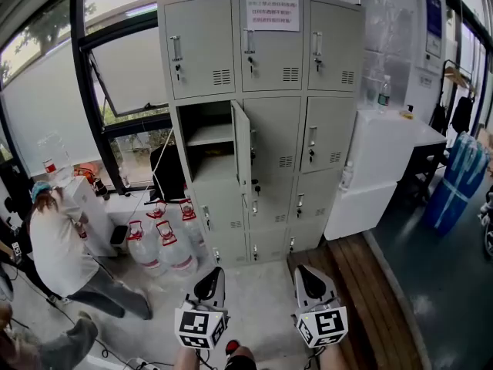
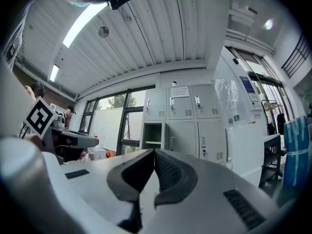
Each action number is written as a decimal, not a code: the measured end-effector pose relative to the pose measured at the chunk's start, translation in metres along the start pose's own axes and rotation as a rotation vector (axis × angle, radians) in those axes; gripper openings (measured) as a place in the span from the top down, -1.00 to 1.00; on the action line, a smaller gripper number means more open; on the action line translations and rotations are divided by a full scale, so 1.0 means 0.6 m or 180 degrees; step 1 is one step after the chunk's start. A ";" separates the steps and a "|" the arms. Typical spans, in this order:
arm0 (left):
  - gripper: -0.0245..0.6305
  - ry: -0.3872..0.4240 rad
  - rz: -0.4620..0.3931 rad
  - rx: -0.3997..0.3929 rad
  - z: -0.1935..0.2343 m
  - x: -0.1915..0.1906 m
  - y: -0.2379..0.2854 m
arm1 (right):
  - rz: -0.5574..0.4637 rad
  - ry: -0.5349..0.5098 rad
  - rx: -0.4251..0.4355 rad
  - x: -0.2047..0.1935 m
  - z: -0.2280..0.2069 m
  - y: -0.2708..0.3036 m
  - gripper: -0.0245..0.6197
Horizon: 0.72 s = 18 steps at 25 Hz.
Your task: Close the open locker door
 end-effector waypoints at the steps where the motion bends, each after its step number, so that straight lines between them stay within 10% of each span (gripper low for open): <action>1: 0.86 0.0001 -0.0002 -0.0015 -0.004 0.000 0.002 | 0.0005 0.0000 -0.0007 -0.001 -0.002 -0.002 0.87; 18: 0.86 -0.0017 0.0027 -0.0029 -0.008 0.011 0.250 | 0.0050 -0.0002 0.0095 -0.034 -0.158 0.177 0.87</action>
Point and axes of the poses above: the fingertips, and each gripper's own axes: y forward along the fingers, z to its left, x out of its top, the point moved 9 cm from there along -y, backward along the fingers, and after that the axes turned 13 degrees about x, right-handed, at the moved point
